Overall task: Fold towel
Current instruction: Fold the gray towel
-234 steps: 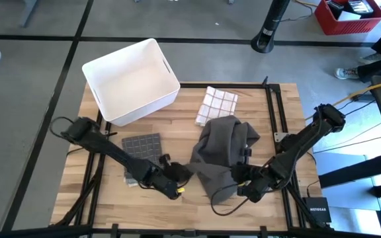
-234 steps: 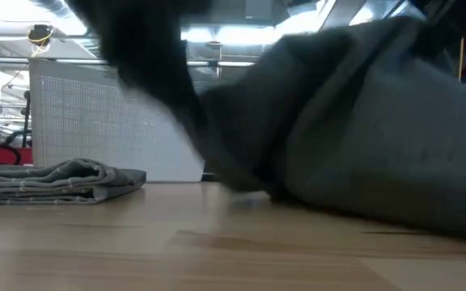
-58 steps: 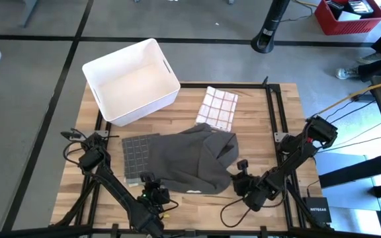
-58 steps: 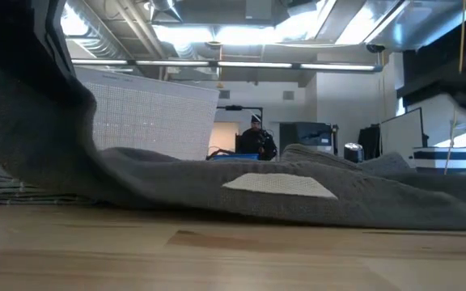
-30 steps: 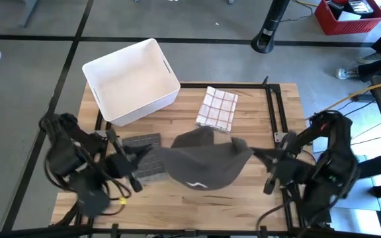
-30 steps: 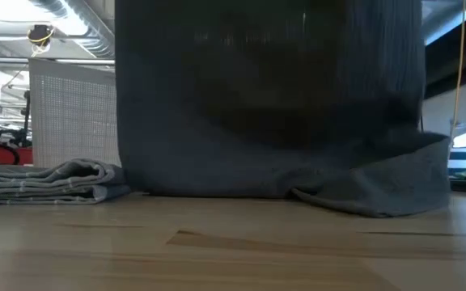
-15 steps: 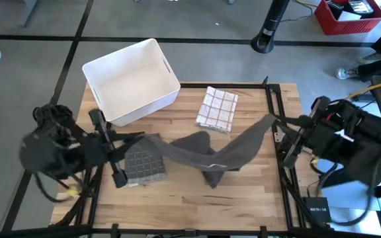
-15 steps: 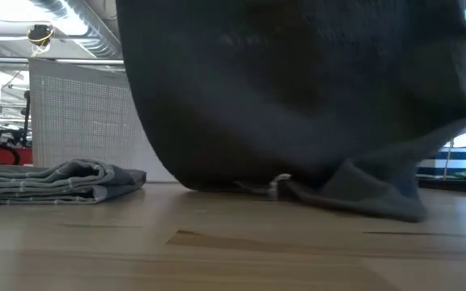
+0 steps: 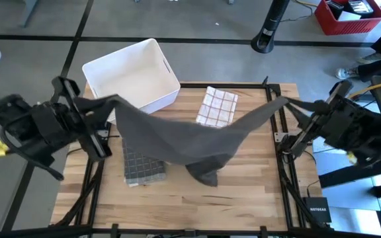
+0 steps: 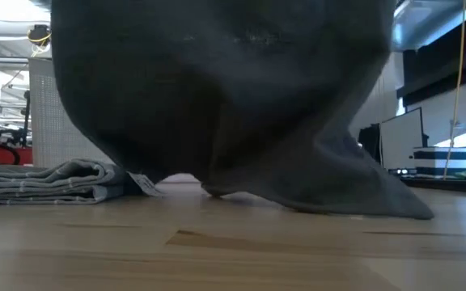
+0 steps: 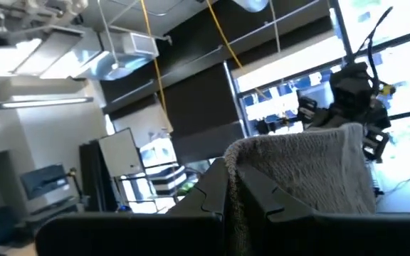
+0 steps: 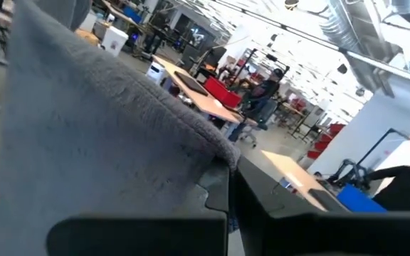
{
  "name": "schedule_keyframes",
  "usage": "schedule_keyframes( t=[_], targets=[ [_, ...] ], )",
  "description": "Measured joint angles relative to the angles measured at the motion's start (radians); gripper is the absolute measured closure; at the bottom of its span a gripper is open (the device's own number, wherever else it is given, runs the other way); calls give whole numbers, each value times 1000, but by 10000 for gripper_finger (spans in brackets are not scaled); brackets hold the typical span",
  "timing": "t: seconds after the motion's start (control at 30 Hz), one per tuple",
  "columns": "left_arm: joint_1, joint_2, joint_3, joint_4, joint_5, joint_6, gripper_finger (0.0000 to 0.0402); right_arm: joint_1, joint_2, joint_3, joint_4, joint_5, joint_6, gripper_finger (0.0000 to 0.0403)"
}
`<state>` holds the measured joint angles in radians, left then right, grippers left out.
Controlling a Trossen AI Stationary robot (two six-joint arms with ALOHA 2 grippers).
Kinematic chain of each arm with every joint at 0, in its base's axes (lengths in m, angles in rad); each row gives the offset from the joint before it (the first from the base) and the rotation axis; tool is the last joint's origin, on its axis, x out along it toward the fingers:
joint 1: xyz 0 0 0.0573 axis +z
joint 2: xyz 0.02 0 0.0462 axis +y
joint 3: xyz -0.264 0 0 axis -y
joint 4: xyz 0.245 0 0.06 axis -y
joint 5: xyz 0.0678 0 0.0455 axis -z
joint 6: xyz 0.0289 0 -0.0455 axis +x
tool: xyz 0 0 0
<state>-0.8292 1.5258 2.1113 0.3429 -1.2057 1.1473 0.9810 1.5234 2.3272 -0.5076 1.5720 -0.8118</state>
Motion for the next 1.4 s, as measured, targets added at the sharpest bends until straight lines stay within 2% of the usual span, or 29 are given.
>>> schedule_keyframes(
  t=[0.17,0.33,0.47,0.67,0.8,0.9,1.03,1.17,1.27,1.4],
  targets=[
    [11,-10,0,-17,-25,4,397,0,-13,22,61,0,-28,391],
    [20,-10,-22,-86,-85,-44,397,0,-9,21,-28,-1,85,391],
    [33,-10,-42,-215,-154,-167,396,-1,-10,21,-219,-1,291,391],
    [84,-9,-44,-560,-175,-504,396,-15,-10,21,-605,-31,704,391],
    [183,-9,-44,-746,-169,-622,396,-125,-12,21,-868,-81,916,391],
    [290,-9,-44,-848,-160,-675,396,-247,-12,21,-983,-83,994,391],
    [439,-9,-44,-872,-128,-632,396,-415,-26,21,-994,-66,913,391],
    [579,-9,-45,-715,29,-507,396,-564,-56,21,-900,-32,709,391],
    [658,-9,-45,-518,178,-370,396,-672,-92,22,-732,-59,489,391],
    [706,-9,-42,-271,284,-207,396,-769,-134,23,-341,-204,141,391]
  ],
)
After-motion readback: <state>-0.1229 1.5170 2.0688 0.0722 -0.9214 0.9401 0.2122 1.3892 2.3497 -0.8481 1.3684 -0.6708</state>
